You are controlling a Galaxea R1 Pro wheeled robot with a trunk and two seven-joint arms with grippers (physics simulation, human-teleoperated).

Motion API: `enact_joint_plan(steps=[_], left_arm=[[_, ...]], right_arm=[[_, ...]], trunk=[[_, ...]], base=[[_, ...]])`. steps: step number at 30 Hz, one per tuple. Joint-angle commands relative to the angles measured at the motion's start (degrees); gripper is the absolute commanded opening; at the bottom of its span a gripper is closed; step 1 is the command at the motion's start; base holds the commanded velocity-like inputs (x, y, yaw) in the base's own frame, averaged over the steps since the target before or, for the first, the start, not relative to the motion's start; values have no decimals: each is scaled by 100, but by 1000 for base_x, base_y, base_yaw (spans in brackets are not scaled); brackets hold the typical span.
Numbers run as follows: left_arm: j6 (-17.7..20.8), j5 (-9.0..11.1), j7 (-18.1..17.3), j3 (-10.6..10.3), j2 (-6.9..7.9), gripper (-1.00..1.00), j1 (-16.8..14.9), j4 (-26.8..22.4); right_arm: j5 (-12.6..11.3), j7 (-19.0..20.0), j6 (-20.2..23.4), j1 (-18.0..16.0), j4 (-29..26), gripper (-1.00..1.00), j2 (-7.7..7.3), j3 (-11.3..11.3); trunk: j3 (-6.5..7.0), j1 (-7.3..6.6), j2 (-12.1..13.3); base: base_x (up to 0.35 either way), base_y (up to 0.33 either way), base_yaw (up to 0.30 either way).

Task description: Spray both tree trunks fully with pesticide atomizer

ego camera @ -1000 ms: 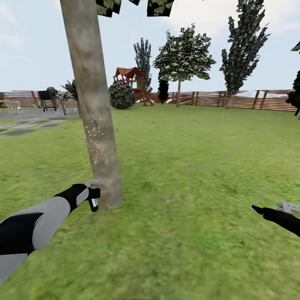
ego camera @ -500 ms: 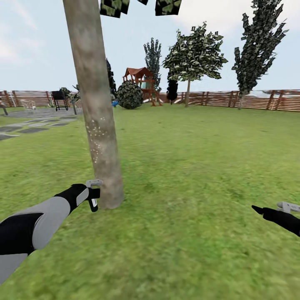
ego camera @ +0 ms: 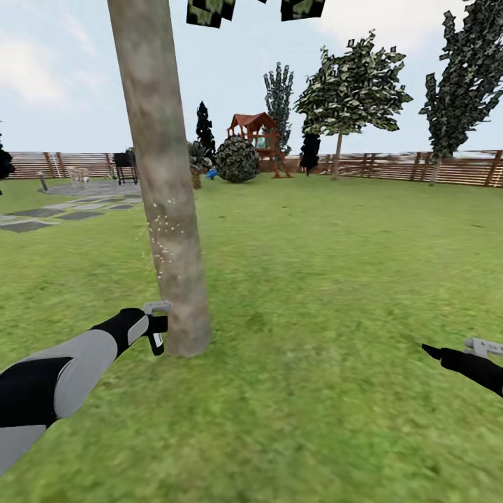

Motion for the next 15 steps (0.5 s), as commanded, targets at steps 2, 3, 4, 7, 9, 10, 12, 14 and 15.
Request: enact_joint_plan(steps=[2, 3, 4, 7, 9, 10, 12, 14, 15], left_arm=[[0, -1, 2, -3, 0, -100, 0, 1], [0, -1, 2, -6, 0, -100, 0, 2], [0, -1, 1, -5, 0, -100, 0, 1], [0, -1, 5, -8, 0, -100, 0, -1], [0, -1, 5, -9, 0, -100, 0, -1], [0, -1, 4, -9, 0, -100, 0, 1], [0, -1, 6, -9, -2, -100, 0, 2], [0, -1, 7, -9, -2, -100, 0, 5], [0, -1, 8, -9, -5, -100, 0, 4]], right_arm=[[0, 0, 0, 0, 0, 100, 0, 0], [0, 0, 0, 0, 0, 100, 0, 0], [0, 0, 0, 0, 0, 100, 0, 0], [0, 0, 0, 0, -2, 100, 0, 0], [0, 0, 0, 0, -4, 100, 0, 0], [0, 0, 0, 0, -6, 100, 0, 0], [0, 0, 0, -1, -2, 100, 0, 0], [0, 0, 0, 0, -6, 100, 0, 0], [0, 0, 0, 0, -5, 100, 0, 0]], trunk=[[0, 0, 0], [0, 0, 0], [0, 0, 0], [0, 0, 0], [0, 0, 0], [0, 0, 0], [0, 0, 0], [0, 0, 0], [0, 0, 0]], base=[[302, -104, 6], [302, -40, 2], [303, -25, 1], [276, -8, 123], [107, -1, 250], [46, 0, 263], [17, 0, 268], [4, 0, 271], [1, 0, 272]])
